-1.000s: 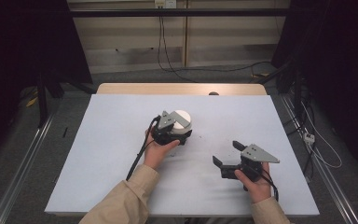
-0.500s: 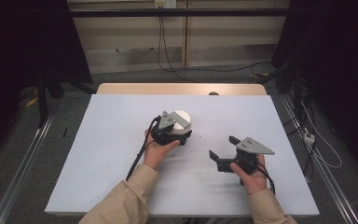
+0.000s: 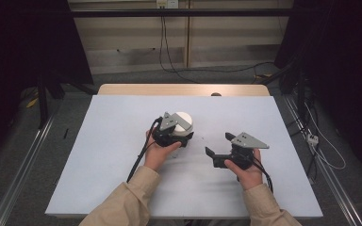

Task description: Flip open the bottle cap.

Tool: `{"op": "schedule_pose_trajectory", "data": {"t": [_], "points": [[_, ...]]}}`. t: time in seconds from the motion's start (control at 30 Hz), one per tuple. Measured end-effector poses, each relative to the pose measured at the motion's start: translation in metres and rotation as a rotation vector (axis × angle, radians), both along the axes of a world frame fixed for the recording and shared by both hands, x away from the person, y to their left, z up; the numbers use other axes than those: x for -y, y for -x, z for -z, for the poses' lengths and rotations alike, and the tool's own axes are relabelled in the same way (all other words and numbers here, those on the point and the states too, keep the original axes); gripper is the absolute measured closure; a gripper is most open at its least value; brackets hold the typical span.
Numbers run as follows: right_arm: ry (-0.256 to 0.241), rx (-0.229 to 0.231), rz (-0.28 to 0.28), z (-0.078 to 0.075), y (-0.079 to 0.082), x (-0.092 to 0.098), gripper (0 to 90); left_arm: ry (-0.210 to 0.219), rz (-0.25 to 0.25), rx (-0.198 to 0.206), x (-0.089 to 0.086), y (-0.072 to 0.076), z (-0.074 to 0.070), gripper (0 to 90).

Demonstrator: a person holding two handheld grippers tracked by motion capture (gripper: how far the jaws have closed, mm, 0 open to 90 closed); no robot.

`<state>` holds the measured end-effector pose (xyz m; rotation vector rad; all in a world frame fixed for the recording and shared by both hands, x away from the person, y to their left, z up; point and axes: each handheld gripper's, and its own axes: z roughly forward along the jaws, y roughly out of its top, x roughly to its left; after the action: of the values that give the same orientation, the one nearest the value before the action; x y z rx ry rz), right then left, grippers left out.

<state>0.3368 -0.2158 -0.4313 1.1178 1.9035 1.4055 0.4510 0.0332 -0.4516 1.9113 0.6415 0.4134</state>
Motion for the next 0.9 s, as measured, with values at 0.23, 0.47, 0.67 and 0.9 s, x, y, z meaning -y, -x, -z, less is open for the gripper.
{"op": "schedule_pose_trajectory", "data": {"t": [0.23, 0.47, 0.67, 0.9], "points": [[0.011, 0.000, -0.005, -0.004, -0.006, -0.006, 5.6, -0.001, 0.005, 0.001, 0.000, 0.000, 0.000, 18.4], [0.016, 0.011, -0.013, -0.009, -0.010, -0.013, 8.2, -0.002, 0.002, 0.002, 0.000, 0.000, 0.000, 18.4], [0.022, 0.002, -0.016, -0.010, -0.015, -0.017, 11.1, 0.000, 0.006, -0.002, -0.001, 0.000, 0.000, 18.4], [0.020, -0.003, -0.014, -0.012, -0.020, -0.023, 19.1, 0.001, 0.008, -0.002, -0.001, 0.000, 0.001, 18.3]]}}
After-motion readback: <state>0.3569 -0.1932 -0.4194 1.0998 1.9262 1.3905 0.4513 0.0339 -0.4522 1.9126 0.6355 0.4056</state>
